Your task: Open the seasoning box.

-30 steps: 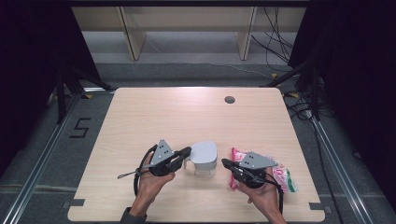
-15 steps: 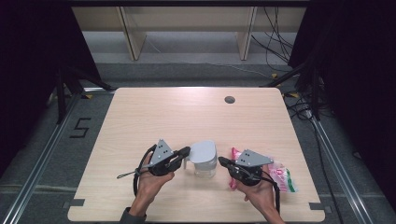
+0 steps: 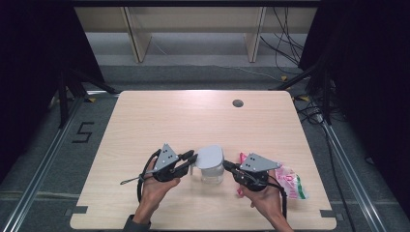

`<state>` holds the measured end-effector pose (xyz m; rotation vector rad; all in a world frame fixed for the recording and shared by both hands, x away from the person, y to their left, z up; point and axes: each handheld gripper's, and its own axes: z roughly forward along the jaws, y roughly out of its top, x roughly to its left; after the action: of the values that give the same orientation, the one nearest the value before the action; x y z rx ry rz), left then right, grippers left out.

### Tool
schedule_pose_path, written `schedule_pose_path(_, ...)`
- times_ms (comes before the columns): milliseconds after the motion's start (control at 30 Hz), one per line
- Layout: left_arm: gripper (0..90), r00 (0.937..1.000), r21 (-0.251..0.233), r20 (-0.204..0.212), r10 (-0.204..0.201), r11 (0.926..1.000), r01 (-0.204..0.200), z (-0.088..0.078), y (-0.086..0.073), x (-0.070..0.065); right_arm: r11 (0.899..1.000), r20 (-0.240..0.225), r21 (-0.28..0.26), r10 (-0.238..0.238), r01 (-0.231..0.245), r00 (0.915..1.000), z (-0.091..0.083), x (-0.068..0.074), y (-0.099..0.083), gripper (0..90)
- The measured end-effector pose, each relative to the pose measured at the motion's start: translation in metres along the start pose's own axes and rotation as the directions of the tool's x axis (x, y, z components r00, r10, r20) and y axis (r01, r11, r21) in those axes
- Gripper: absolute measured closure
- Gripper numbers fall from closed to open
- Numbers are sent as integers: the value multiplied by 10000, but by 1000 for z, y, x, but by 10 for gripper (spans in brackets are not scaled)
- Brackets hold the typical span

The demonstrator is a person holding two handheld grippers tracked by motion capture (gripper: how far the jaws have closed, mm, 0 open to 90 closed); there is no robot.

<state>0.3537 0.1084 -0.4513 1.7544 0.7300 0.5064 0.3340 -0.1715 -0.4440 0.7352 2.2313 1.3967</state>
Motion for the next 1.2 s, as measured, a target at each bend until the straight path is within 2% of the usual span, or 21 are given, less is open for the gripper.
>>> schedule_pose_path(33,692,9998,-47,-23,-202,9998,202,-2,0,2,10000,0,0,0,0,10000,0,0,0,900)
schedule_pose_path(67,659,9999,-19,6,-164,9999,164,-5,1,4,10000,79,-84,8,-7,10000,1,1,0,900)
schedule_pose_path(100,584,9996,-35,59,-289,9996,289,-8,1,6,9997,-101,172,167,-165,9998,1,3,2,900)
schedule_pose_path(133,584,9996,-6,50,-277,9996,277,-10,2,9,9997,-101,172,167,-165,9998,1,3,2,900)
schedule_pose_path(167,565,9996,-12,-50,-290,9996,290,-12,2,10,10000,-13,1,-91,91,10000,2,2,3,900)
schedule_pose_path(200,534,9993,86,-113,-361,9993,362,-14,1,11,9998,-68,-84,-156,155,9999,3,3,4,900)
schedule_pose_path(300,447,9978,186,-236,-615,9979,620,-20,-1,9,9998,-37,-164,-81,81,10000,5,5,8,900)
schedule_pose_path(367,426,9974,356,-231,-681,9970,689,-24,-5,6,9995,-60,-250,-208,206,9998,6,5,9,900)
schedule_pose_path(400,410,9978,411,-160,-636,9971,642,-25,-7,5,9994,-96,-235,-261,258,9996,6,5,10,900)
schedule_pose_path(433,395,9979,507,-256,-587,9969,599,-27,-9,4,9992,-110,-302,-246,242,9996,7,6,13,900)
schedule_pose_path(633,363,9983,796,-377,-446,9957,475,-33,-23,-2,9983,-183,-497,-301,292,9994,13,11,20,900)
schedule_pose_path(700,355,9975,980,-596,-379,9942,436,-35,-26,-4,9982,-200,-498,-340,329,9992,14,12,21,900)
schedule_pose_path(733,348,9975,975,-590,-395,9942,451,-36,-28,-4,9987,-241,-489,-164,152,9996,15,13,22,899)
schedule_pose_path(800,333,9976,1048,-579,-387,9935,446,-37,-31,-5,9971,-292,-600,-477,459,9984,17,14,27,898)
schedule_pose_path(867,325,9983,1096,-521,-254,9935,310,-39,-34,-5,9973,-208,-653,-343,328,9992,16,18,28,897)
schedule_pose_path(900,325,9984,1097,-457,-342,9932,391,-39,-36,-6,9973,-208,-653,-343,328,9992,16,18,28,897)
schedule_pose_path(967,320,9986,1217,-437,-284,9920,336,-40,-40,-7,9953,-337,-734,-654,628,9973,18,21,32,897)
schedule_pose_path(1000,319,9988,1303,-454,-168,9912,226,-40,-43,-6,9934,-265,-938,-690,662,9973,20,23,33,897)
schedule_pose_path(1100,318,9986,1309,-408,-349,9906,399,-40,-47,-7,9951,-383,-817,-586,553,9975,20,27,33,892)
schedule_pose_path(1133,316,9987,1380,-468,-190,9901,253,-41,-47,-6,9939,-442,-915,-653,611,9969,22,28,33,891)
schedule_pose_path(1200,307,9983,1331,-498,-303,9904,367,-41,-49,-6,9930,-603,-918,-800,743,9950,23,30,33,891)
